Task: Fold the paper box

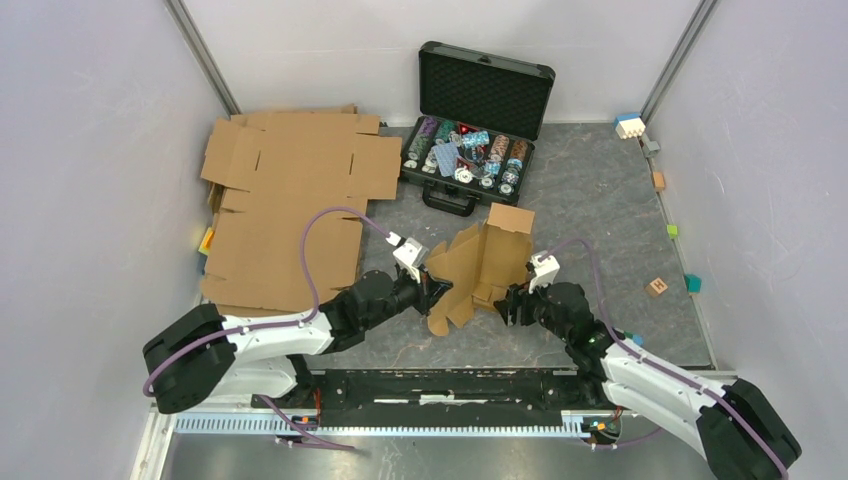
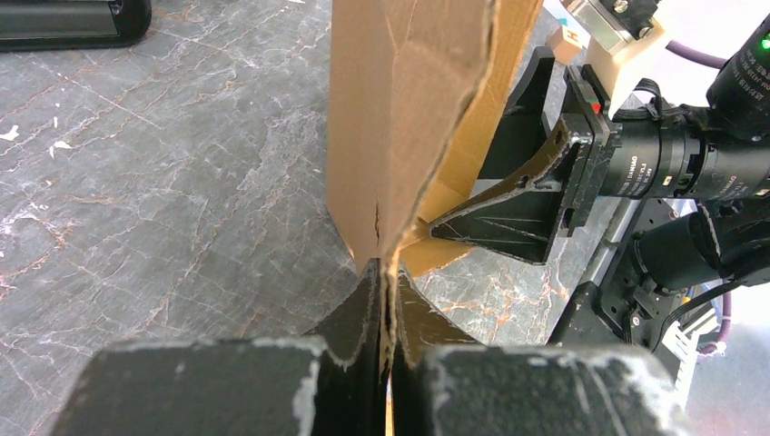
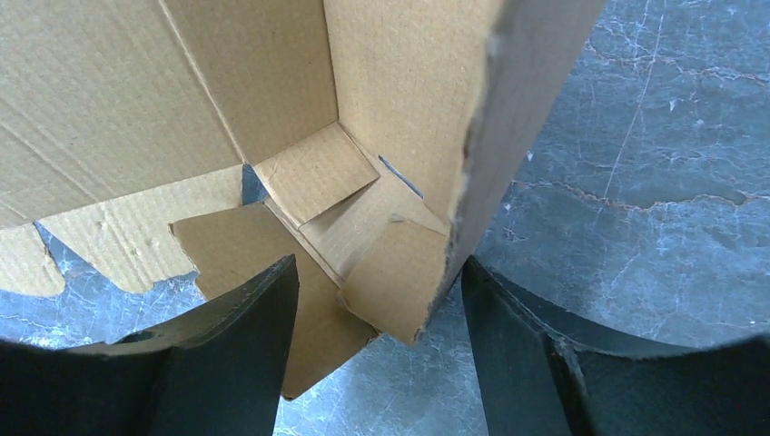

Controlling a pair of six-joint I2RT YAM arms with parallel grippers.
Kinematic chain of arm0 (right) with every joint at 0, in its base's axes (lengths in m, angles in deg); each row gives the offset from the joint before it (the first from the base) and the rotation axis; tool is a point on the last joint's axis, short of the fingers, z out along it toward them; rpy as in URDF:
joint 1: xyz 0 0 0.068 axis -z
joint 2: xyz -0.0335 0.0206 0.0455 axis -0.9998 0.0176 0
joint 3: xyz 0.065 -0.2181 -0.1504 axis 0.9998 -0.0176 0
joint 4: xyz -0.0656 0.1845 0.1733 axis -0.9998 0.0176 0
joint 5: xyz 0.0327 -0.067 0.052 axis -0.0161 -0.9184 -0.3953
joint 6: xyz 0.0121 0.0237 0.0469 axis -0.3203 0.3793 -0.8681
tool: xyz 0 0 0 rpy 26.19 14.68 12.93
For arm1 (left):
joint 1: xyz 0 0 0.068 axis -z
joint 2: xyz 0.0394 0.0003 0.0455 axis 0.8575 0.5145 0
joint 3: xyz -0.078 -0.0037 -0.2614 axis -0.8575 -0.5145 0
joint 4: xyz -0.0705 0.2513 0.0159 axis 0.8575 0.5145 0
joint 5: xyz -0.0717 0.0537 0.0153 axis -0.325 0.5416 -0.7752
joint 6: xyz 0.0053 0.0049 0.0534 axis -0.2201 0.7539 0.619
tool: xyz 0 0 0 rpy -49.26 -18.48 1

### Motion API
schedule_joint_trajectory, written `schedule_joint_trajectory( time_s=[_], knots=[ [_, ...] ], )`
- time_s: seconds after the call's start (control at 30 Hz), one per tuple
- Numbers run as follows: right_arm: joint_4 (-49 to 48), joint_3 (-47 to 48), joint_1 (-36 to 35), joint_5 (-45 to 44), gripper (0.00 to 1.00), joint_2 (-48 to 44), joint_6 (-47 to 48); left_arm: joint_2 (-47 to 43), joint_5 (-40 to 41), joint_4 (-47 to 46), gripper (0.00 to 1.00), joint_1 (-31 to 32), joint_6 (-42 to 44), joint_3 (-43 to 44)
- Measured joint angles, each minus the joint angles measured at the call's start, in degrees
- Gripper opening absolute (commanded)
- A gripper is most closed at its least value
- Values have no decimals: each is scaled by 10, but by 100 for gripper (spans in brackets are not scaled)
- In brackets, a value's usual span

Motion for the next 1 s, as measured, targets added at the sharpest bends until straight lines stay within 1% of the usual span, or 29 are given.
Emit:
schedule_joint_trajectory(
  time_s=[0.1,0.2,0.27,0.33,0.5,0.57,0.63,0.67,0.77,0.9,1.0],
  knots=[
    [-4,0,0,-1,75,13,-3,0,6,-2,2,2,0,-1],
    [2,1,-1,-7,68,24,-2,0,9,-2,2,3,4,-2],
    [9,4,-1,-13,68,22,0,0,10,-1,2,4,7,-2],
    [20,11,-1,-23,71,18,2,0,11,-1,2,4,12,-2],
    [46,35,-1,-55,81,16,14,-1,20,9,2,7,26,-1],
    [50,44,-1,-69,81,16,23,-2,23,14,2,9,32,0],
    [54,54,-1,-82,74,21,35,-2,24,19,2,10,37,2],
    [55,58,-1,-85,72,25,40,-3,24,24,2,10,39,3],
    [59,72,-1,-88,68,38,51,-5,25,30,2,10,41,5],
    [61,73,-1,-81,67,39,57,-8,26,37,2,10,42,6],
    [62,71,-1,-73,61,35,58,-10,26,38,2,14,42,6]
  ],
)
